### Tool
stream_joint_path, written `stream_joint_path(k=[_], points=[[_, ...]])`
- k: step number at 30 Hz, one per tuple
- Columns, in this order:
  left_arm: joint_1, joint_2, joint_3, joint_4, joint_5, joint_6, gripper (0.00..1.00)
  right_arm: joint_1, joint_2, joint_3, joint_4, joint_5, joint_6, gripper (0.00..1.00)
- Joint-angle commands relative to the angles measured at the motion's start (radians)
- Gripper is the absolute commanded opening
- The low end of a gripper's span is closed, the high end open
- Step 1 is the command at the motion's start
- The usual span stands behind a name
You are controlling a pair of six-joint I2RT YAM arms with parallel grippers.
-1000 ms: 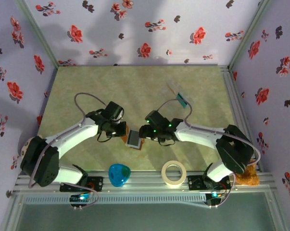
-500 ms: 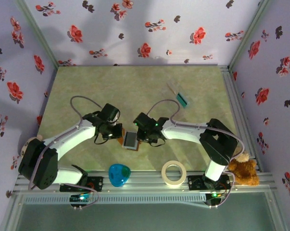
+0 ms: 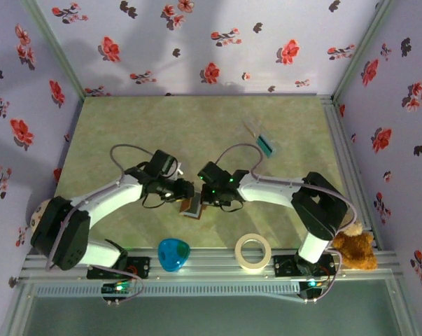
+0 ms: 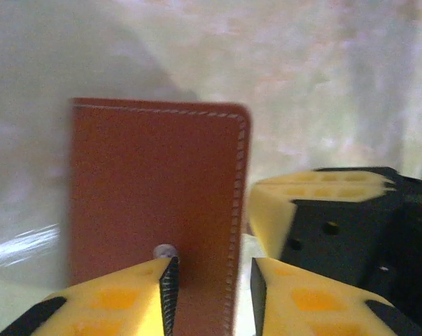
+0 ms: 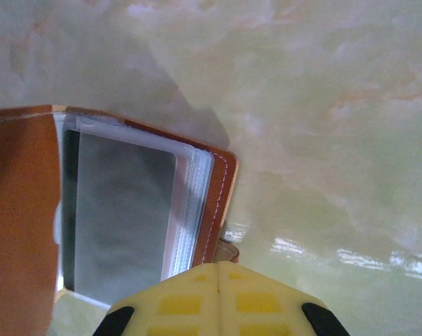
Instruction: Put the credit cards into the card holder
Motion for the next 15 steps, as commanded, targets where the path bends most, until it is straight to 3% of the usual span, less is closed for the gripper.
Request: stream_joint_path(k=[1, 6, 11, 13, 15], points=[[-0.013, 0.050, -0.037, 0.218, 0.158, -0.053, 0.38, -0.051, -0.062, -0.058, 0.104, -0.093, -0.103, 0.00], [-0.010, 0.134, -0.074, 0.341, 0.201, -0.096, 0.38, -0.126, -0.076, -0.104, 0.147, -0.191, -0.145, 0.00], [0.009, 0.174, -0.115, 0.370, 0.181, -0.111, 0.25, -0.138, -0.080, -0.109, 0.113, -0.197, -0.156, 0.17], [0.014, 0.176, -0.131, 0.376, 0.170, -0.120, 0.19, -0.139, -0.085, -0.107, 0.105, -0.217, -0.162, 0.28], [0.017, 0.180, -0.139, 0.379, 0.162, -0.118, 0.14, -0.139, -0.093, -0.108, 0.091, -0.216, -0.170, 0.29]])
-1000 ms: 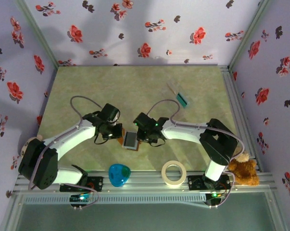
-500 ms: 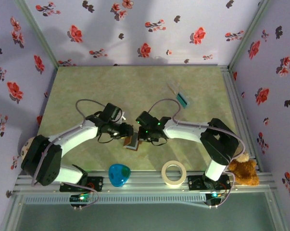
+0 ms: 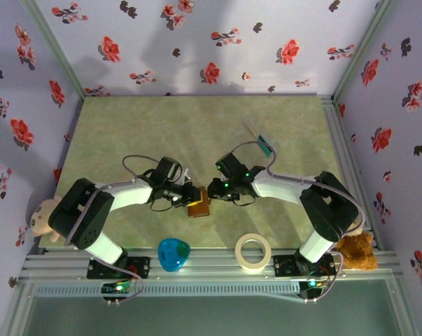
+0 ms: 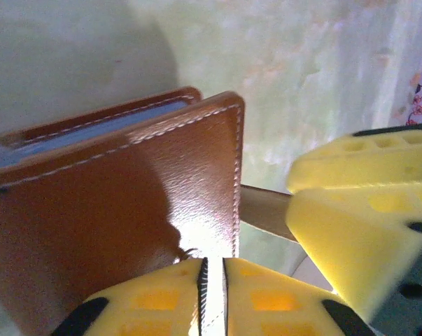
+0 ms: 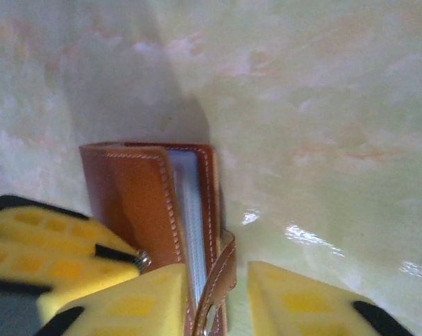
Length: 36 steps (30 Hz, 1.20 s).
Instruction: Put the credit cards into the card holder
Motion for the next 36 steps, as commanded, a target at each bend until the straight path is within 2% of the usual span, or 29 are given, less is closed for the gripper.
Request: stream_joint_path(k=[1, 4, 6, 11, 13, 14, 19, 22, 24, 26, 28, 36], points=[[0.011, 0.016, -0.022, 0.031, -0.001, -0.008, 0.12, -0.001, -0.042, -0.010, -0.029, -0.022, -0.031, 0.26], [0.018, 0.030, -0.026, 0.021, -0.014, -0.015, 0.08, -0.002, -0.054, -0.007, -0.053, -0.009, -0.039, 0.15], [0.019, 0.037, -0.027, 0.020, -0.016, -0.014, 0.07, -0.001, -0.057, -0.003, -0.070, -0.005, -0.042, 0.12], [0.019, 0.051, -0.022, 0.000, -0.022, -0.007, 0.05, -0.002, -0.074, -0.004, -0.089, 0.009, -0.052, 0.11], [0.019, 0.046, -0.028, 0.010, -0.022, -0.014, 0.05, -0.001, -0.073, -0.005, -0.085, 0.003, -0.050, 0.01], [0.020, 0.043, -0.029, 0.012, -0.022, -0.013, 0.04, -0.001, -0.069, -0.007, -0.082, -0.002, -0.050, 0.00], [0.028, 0.021, -0.038, 0.013, -0.030, -0.022, 0.04, -0.002, -0.053, -0.008, -0.053, -0.027, -0.032, 0.00], [0.031, 0.013, -0.048, 0.025, -0.033, -0.032, 0.03, 0.001, -0.058, -0.007, -0.050, -0.025, -0.032, 0.11], [0.034, 0.006, -0.051, 0.021, -0.036, -0.031, 0.04, 0.000, -0.058, -0.003, -0.062, -0.019, -0.041, 0.14], [0.039, -0.012, -0.056, 0.018, -0.039, -0.039, 0.11, 0.000, -0.051, 0.000, -0.074, -0.018, -0.040, 0.09], [0.043, -0.038, -0.060, 0.017, -0.041, -0.042, 0.17, -0.001, -0.040, -0.001, -0.070, -0.030, -0.035, 0.00], [0.075, -0.174, -0.081, -0.073, -0.080, -0.012, 0.19, 0.000, -0.015, 0.007, -0.038, -0.055, -0.026, 0.00]])
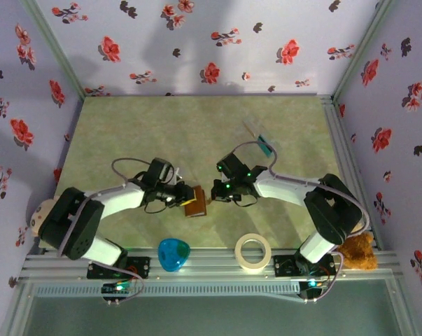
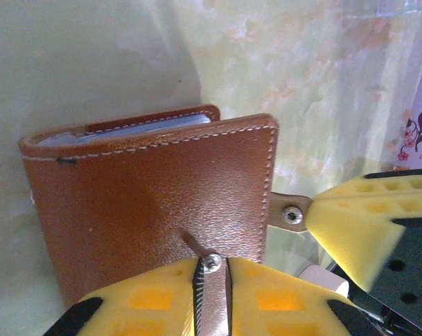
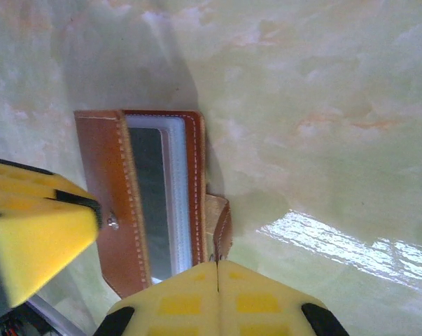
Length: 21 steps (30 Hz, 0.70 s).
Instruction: Put the credit cards into the card holder
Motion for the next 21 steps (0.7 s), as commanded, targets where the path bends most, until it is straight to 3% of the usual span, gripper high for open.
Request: stream_joint_path(k=[1, 6, 14, 21], points=[[0.028, -0.061, -0.024, -0.067, -0.043, 0.025, 0.17, 0.000, 0.016, 0.009, 0.016, -0.027, 0.004, 0.00], [0.046, -0.020, -0.022, -0.149, -0.080, 0.083, 0.13, 0.002, 0.020, 0.027, 0.029, -0.056, 0.001, 0.00], [0.045, 0.075, -0.030, -0.065, -0.046, 0.087, 0.11, 0.010, 0.055, 0.077, 0.050, -0.121, -0.021, 0.00], [0.046, 0.062, -0.041, -0.046, -0.037, 0.069, 0.11, 0.028, 0.143, 0.127, 0.063, -0.139, -0.026, 0.00]])
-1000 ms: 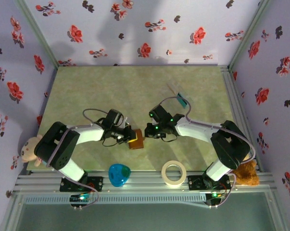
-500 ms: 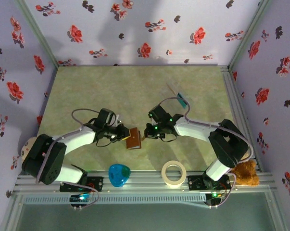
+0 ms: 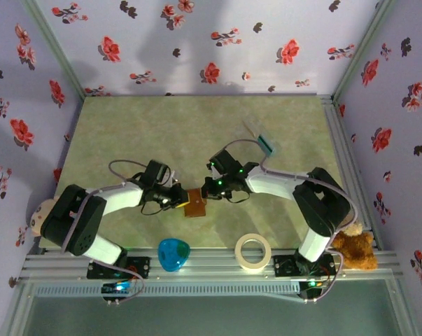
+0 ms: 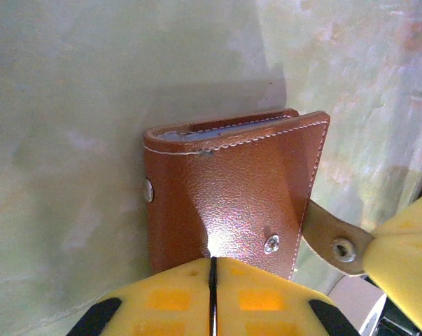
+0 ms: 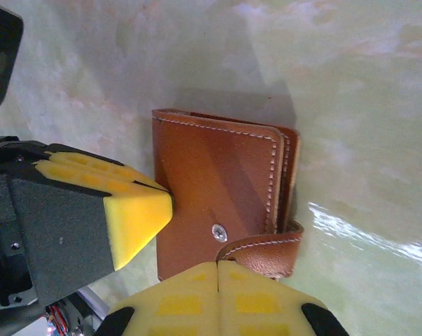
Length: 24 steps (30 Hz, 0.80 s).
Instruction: Put the credit cards into the card holder
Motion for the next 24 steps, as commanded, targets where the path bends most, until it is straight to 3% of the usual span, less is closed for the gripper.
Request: stream_joint_path(k=[1, 24], points=[[0.005, 0.010, -0.031, 0.001, -0.015, 0.008, 0.11, 0.010, 0.040, 0.035, 0.021, -0.026, -0.017, 0.00], [0.005, 0.034, -0.048, 0.024, -0.006, -0.007, 0.09, 0.031, 0.115, 0.072, -0.004, -0.061, -0.028, 0.00]])
